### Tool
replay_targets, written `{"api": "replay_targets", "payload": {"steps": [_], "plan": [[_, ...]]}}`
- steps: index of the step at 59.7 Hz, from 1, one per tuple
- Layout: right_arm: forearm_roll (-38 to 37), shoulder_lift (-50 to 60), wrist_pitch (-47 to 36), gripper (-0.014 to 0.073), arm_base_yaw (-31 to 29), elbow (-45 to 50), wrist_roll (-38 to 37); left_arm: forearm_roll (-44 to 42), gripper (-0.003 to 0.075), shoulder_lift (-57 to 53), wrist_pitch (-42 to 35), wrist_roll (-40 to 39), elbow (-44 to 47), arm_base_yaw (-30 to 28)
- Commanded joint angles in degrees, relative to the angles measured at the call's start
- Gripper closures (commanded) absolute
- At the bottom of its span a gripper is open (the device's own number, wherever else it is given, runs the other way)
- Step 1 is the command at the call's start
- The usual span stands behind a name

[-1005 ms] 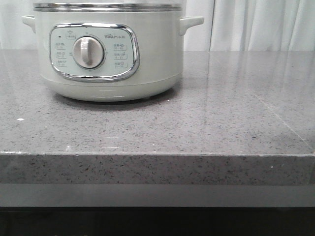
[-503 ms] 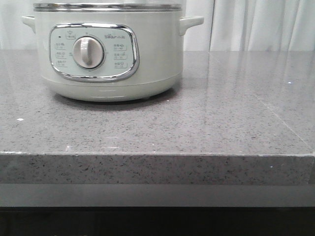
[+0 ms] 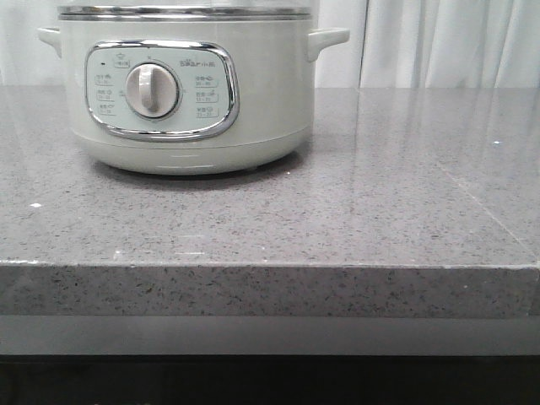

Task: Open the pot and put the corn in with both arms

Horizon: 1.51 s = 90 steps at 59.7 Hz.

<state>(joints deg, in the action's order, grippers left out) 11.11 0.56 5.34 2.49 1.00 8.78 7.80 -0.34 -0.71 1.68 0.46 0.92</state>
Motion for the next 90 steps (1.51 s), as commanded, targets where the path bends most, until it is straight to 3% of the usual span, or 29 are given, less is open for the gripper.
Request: {"api": "replay_targets", "payload": {"steps": [1,35,48,90], "plan": [[0.5,1.31,-6.13,0.0715,-0.38,-0.07,0.1,0.37,0.0741,-0.81,-4.92,-0.26,0.64,-0.12],[0.33,1.25,-7.42,0.0715,-0.38,0.0,0.1,0.37,0.0741,-0.81,-4.92,-0.26,0.64,-0.12],[-12.33,1.25,-11.6,0.0715,-1.15,0.0,-10.17,0.37,0.0741,-0.81,-4.92,-0.26,0.64,-0.12],[-12.44,1.25,-11.73,0.0715,-1.21,0.0,-12.95,0.37,0.0741,-0.81,-4.92,-0.26,0.64,-0.12]]}}
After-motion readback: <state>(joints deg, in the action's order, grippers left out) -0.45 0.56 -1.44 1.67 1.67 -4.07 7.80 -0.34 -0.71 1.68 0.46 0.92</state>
